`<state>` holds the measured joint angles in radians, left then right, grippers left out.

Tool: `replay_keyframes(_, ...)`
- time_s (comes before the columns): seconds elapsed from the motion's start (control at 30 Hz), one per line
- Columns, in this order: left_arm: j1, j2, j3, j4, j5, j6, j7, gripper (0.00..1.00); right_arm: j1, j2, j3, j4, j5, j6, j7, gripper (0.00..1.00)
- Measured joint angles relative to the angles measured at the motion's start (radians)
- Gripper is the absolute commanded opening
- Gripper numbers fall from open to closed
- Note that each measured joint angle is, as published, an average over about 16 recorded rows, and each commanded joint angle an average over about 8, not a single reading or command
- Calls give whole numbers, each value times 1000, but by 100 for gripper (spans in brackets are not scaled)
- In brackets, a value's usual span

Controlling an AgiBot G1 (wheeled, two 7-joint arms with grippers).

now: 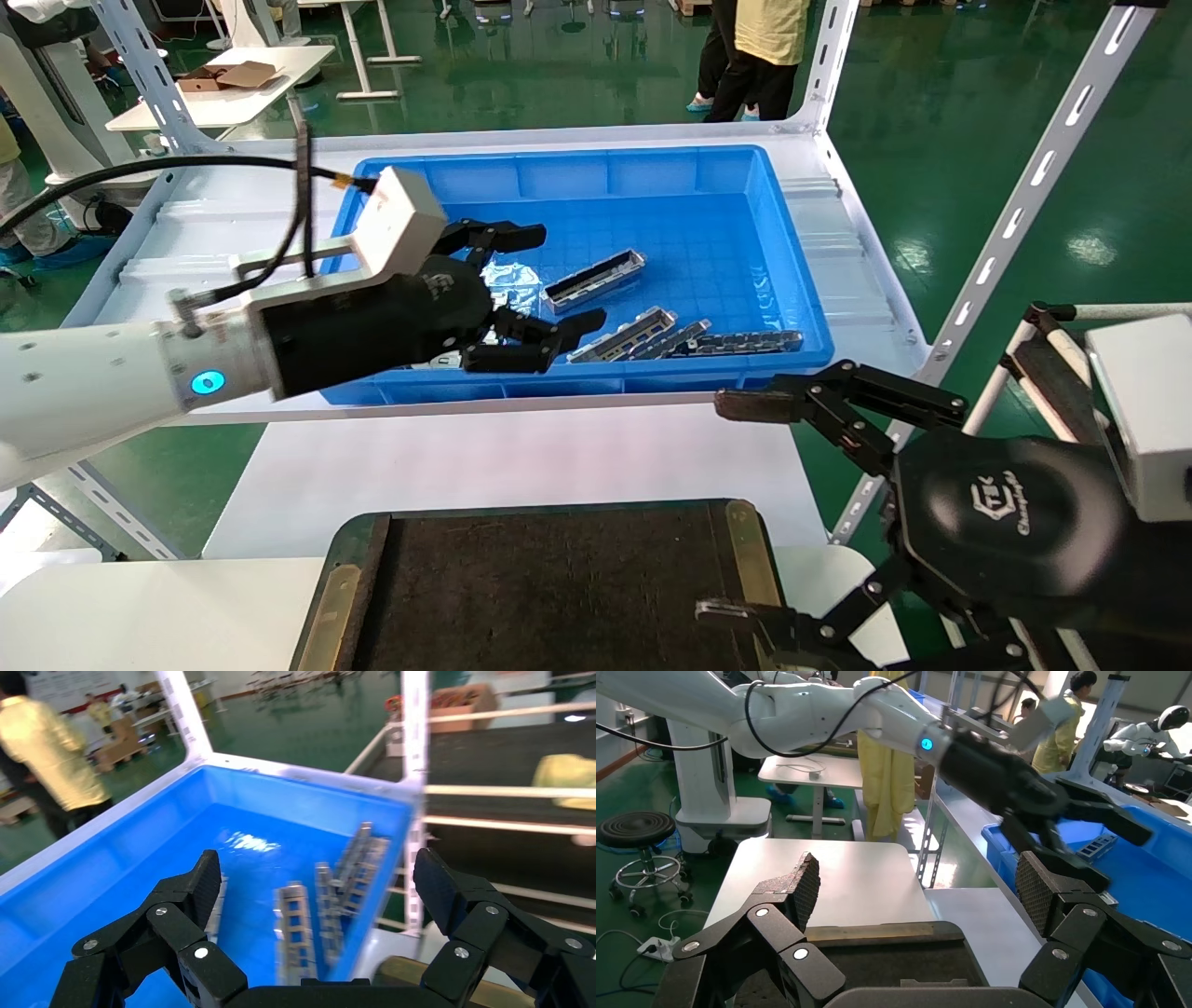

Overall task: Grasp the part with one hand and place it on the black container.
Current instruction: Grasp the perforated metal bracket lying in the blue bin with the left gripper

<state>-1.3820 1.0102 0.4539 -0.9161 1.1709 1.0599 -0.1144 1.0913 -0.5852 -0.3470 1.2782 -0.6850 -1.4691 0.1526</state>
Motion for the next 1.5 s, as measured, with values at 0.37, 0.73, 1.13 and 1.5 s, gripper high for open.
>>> replay_keyframes(0.37, -128, 191, 47, 304, 115, -161, 98, 100, 0, 0, 0, 0, 0, 0, 0, 100)
replay_keyframes(0.73, -210, 325, 64, 578, 132, -277, 208, 100, 0, 0, 0, 0, 0, 0, 0, 100)
replay_keyframes(1.13, -210, 359, 149, 640, 81, -349, 218, 100, 0, 0, -1, 0, 0, 0, 0, 100)
replay_keyframes(1.5, -194, 361, 278, 598, 22, -435, 152, 30, 0, 0, -1, 0, 1, 0, 0, 15)
